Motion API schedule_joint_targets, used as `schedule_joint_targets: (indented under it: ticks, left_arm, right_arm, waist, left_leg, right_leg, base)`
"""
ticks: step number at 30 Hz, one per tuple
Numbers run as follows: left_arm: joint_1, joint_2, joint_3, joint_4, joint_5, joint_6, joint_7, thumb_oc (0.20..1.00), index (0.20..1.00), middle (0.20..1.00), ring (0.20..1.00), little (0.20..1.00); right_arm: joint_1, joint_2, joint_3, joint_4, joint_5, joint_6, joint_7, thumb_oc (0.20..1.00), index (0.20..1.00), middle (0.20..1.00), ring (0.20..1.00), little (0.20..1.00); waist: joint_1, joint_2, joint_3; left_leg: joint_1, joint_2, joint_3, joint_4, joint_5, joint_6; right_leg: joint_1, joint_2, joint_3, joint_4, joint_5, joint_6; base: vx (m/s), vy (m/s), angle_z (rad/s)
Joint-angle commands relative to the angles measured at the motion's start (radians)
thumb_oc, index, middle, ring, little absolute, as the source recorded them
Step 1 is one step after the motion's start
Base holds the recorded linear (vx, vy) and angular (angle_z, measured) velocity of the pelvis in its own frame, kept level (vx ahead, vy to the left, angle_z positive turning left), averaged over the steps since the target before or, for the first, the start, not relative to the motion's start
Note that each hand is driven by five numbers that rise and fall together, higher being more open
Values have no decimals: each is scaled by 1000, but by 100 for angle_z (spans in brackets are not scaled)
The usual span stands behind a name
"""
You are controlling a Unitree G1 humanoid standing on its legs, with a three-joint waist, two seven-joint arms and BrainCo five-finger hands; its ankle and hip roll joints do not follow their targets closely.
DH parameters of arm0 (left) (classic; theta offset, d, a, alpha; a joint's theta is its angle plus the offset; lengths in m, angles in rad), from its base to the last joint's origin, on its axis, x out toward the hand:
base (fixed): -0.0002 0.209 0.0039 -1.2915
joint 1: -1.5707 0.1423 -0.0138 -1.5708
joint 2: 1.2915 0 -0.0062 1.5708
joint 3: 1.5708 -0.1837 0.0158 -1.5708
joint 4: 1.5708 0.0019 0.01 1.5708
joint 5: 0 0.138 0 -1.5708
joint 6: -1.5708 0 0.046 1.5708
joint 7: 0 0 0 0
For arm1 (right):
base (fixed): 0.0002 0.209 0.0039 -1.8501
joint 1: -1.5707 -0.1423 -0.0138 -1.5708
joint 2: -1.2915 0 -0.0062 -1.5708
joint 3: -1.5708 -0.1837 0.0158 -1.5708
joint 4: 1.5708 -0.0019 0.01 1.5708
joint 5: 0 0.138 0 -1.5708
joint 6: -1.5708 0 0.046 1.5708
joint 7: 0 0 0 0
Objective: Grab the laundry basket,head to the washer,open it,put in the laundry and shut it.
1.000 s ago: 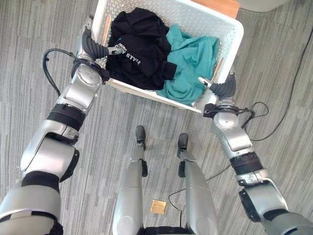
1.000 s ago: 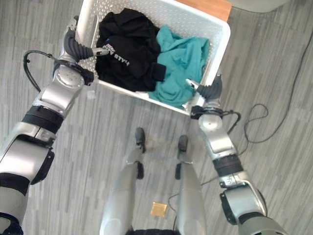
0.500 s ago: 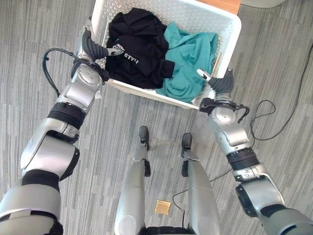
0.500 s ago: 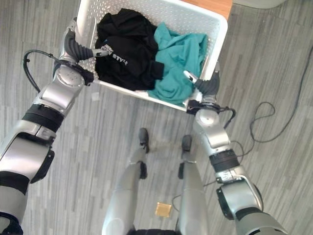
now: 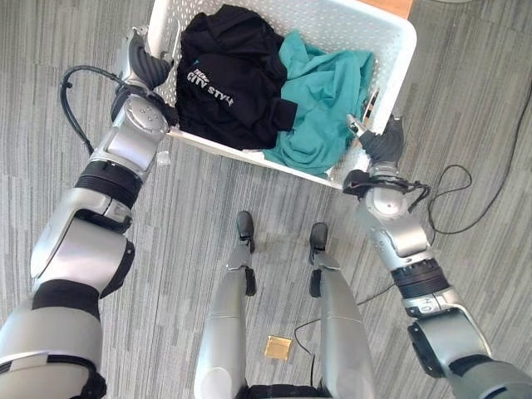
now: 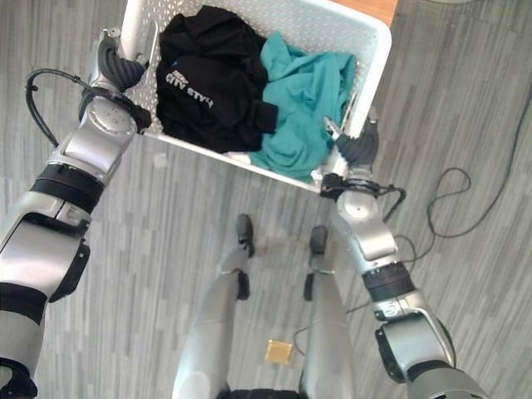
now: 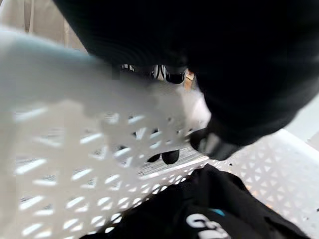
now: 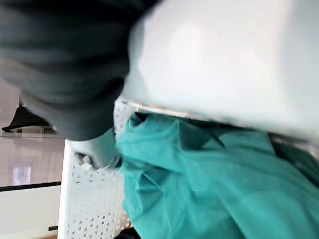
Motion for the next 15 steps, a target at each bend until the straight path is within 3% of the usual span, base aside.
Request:
schedule_joint_targets:
  ticks: [1,2,15]
  left_arm:
    - [-27,14,-48,-28,126,-43,6,200,200,200,200,200]
    - [-26,14,-48,-29,126,-43,6,200,200,200,200,200]
    - [88,164,-38,-243,286,-90,-30,200,200,200,200,200]
  right_arm:
    - [45,2,10,-113,-37,-75,29,282,282,282,282,282]
    - [46,2,10,-115,-37,-74,29,200,200,200,200,200]
    - [117,-62,-54,-233,3,-152,68,200,200,200,200,200]
  waist:
    - [-24,-17,-34]
    - [-23,-17,-35]
    - [-35,-41,-47]
  left_leg:
    - [-78,18,-46,145,-177,-14]
    - [-79,18,-46,145,-177,-14]
    - [-74,32,-51,140,-177,-21]
  right_leg:
    - [53,-125,-15,-117,67,71]
    - [52,-125,-15,-117,67,71]
    - [45,-110,-9,-113,66,72]
  base:
    - [0,0,0]
    - [0,0,0]
    - [0,0,0]
